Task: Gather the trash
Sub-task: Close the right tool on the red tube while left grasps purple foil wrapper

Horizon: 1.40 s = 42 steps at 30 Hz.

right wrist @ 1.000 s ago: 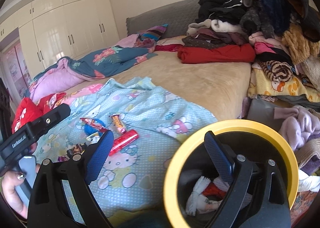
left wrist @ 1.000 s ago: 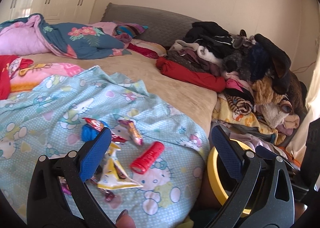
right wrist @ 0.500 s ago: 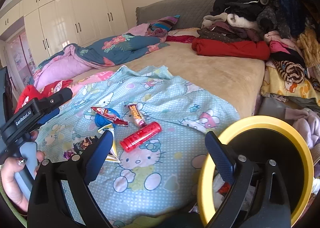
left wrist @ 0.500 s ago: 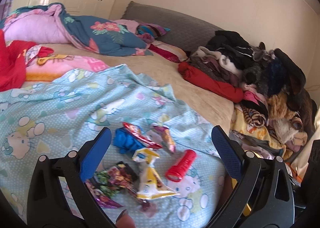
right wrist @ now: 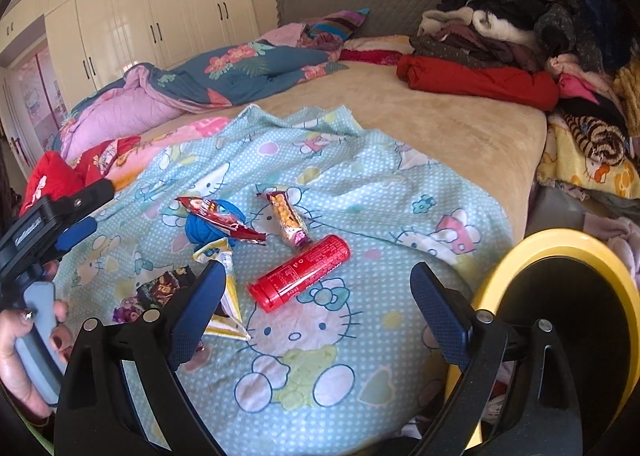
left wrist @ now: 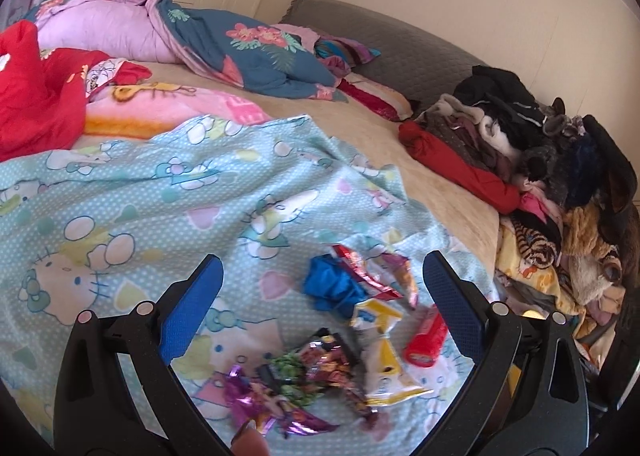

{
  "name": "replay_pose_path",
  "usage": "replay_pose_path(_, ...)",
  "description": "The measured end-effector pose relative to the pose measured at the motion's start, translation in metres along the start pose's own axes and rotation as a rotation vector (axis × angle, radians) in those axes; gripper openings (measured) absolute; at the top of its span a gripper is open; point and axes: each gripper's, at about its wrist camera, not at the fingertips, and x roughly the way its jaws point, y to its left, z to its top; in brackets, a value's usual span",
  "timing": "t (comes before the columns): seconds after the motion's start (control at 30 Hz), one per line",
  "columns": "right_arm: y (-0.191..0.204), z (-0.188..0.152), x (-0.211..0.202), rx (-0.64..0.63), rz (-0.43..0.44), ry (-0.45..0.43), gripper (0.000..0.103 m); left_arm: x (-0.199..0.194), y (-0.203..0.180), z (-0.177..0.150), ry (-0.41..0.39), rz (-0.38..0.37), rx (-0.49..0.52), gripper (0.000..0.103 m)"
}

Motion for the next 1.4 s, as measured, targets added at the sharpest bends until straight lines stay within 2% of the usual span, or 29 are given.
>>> replay_pose_path(0.1,0.0,0.002,0.016,0.02,0.005,0.03,0.091,0.006,0.011,-0.002,0.033,0.009,-0.014,0.092)
replay_pose_path(0.3,-0.004,0.005,0.046,0.07,0.005,0.085,0.09,0.008,0.027,-0.012,0.093,-0.002,0.005,0.082)
replay_pose_path(0.63,-0.007,0.007,0.083,0.129,0.025,0.162,0.078,-0.005,0.047,-0.044,0.204,-0.02,-0.046,0.074)
replay_pose_path(0.73,-0.006,0.004,0.095,0.139,0.029,0.196,0.07,-0.005,0.044,-0.053,0.229,-0.03,-0.051,0.074)
replay_pose_path(0.8,-0.007,0.0,0.1,0.153,0.042,0.215,0.061,-0.005,0.04,-0.057,0.235,-0.032,-0.039,0.074)
replay_pose_path(1.0,-0.002,-0.006,0.096,0.139,0.097,0.206,0.045,0.002,0.027,-0.067,0.272,-0.012,-0.026,0.074)
replay_pose_path(1.17,0.001,-0.008,0.089,0.137,0.144,0.198,0.038,0.01,0.02,-0.077,0.307,0.021,-0.003,0.067)
replay_pose_path(1.37,0.0,-0.008,0.069,0.146,0.181,0.163,0.036,0.014,0.023,-0.081,0.313,0.035,-0.017,0.049)
replay_pose_path(1.4,-0.001,-0.009,0.064,0.148,0.188,0.155,0.035,0.014,0.025,-0.08,0.311,0.041,-0.023,0.042)
